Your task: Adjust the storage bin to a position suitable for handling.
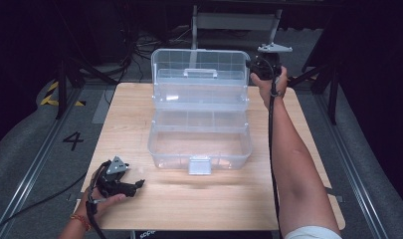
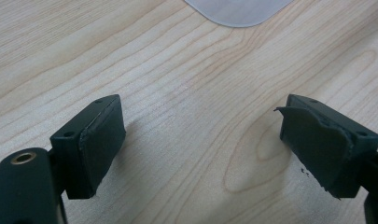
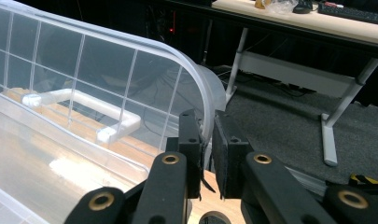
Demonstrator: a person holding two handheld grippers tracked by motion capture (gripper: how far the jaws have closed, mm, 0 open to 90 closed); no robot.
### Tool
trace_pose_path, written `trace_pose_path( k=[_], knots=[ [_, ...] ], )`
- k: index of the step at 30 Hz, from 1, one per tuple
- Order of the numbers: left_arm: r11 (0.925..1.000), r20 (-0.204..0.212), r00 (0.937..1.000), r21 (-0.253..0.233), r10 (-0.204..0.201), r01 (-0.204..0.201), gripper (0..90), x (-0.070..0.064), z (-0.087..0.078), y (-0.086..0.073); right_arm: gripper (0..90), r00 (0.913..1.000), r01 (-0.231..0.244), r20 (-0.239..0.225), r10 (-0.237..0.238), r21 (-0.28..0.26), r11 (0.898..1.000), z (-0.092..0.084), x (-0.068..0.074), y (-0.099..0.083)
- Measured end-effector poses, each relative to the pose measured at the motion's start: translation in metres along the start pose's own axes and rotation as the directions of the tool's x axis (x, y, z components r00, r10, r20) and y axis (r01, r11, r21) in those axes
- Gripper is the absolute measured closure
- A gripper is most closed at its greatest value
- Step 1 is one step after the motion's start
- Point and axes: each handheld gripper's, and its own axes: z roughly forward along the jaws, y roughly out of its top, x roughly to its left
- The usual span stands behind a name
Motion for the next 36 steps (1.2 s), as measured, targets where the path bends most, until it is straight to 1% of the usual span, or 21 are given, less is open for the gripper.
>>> trace_pose_path(
  k=[2,3,7,8,9,11,12,13,15,20,28,32,36],
  knots=[
    [1.0000,0.002,1.0000,0.000,-0.001,0.001,14.4,0.000,0.000,0.000,82.7,1.0000,-0.001,-0.001,0.001,0.004,1.000,0.001,-0.001,0.000],
    [1.0000,0.002,1.0000,0.000,-0.002,0.002,14.4,0.000,0.000,0.000,82.6,1.0000,0.005,-0.001,-0.005,0.007,1.000,0.002,-0.001,0.000],
    [1.0000,-0.001,1.0000,-0.006,0.005,-0.005,14.3,0.000,0.001,0.000,82.4,1.0000,0.005,0.002,-0.005,0.015,1.000,0.006,-0.002,0.000],
    [0.9999,0.003,1.0000,-0.006,-0.009,0.009,14.2,0.000,0.001,0.000,82.4,1.0000,0.003,0.002,-0.003,0.020,1.000,0.007,-0.002,0.000],
    [0.9999,0.003,0.9999,-0.003,-0.010,0.010,14.2,0.000,0.001,0.000,82.3,1.0000,-0.002,-0.002,0.002,0.022,1.000,0.009,-0.003,0.000],
    [1.0000,0.002,1.0000,-0.004,-0.003,0.003,14.1,0.000,0.001,0.000,82.1,1.0000,0.001,0.000,-0.001,0.031,1.000,0.012,-0.004,0.000],
    [1.0000,0.005,0.9999,0.000,-0.010,0.010,14.1,0.000,0.001,0.000,82.1,1.0000,-0.004,-0.004,0.004,0.033,0.999,0.013,-0.004,0.000],
    [1.0000,0.004,1.0000,0.000,-0.009,0.009,14.1,0.000,0.001,0.000,82.1,1.0000,-0.005,-0.003,0.005,0.032,0.999,0.015,-0.005,0.000],
    [1.0000,0.004,0.9999,-0.001,-0.009,0.009,14.1,0.000,0.001,0.000,82.0,0.9997,-0.024,-0.008,0.024,0.033,0.999,0.018,-0.007,-0.002],
    [1.0000,0.002,1.0000,0.001,-0.006,0.006,14.1,0.000,0.000,0.000,81.7,0.9991,-0.041,-0.007,0.042,0.039,0.998,0.026,-0.009,-0.006],
    [1.0000,0.003,1.0000,0.001,-0.006,0.006,14.1,0.000,0.000,0.000,81.2,0.9996,-0.025,0.011,0.024,0.059,0.998,0.034,-0.009,-0.007],
    [1.0000,0.005,1.0000,0.004,-0.005,0.005,14.1,0.000,0.000,0.000,81.0,0.9993,-0.037,0.008,0.036,0.066,0.997,0.038,-0.011,-0.008],
    [1.0000,0.005,1.0000,0.005,-0.004,0.004,14.1,0.000,0.000,0.000,80.8,0.9995,-0.032,0.009,0.031,0.076,0.997,0.041,-0.011,-0.009]
  ],
)
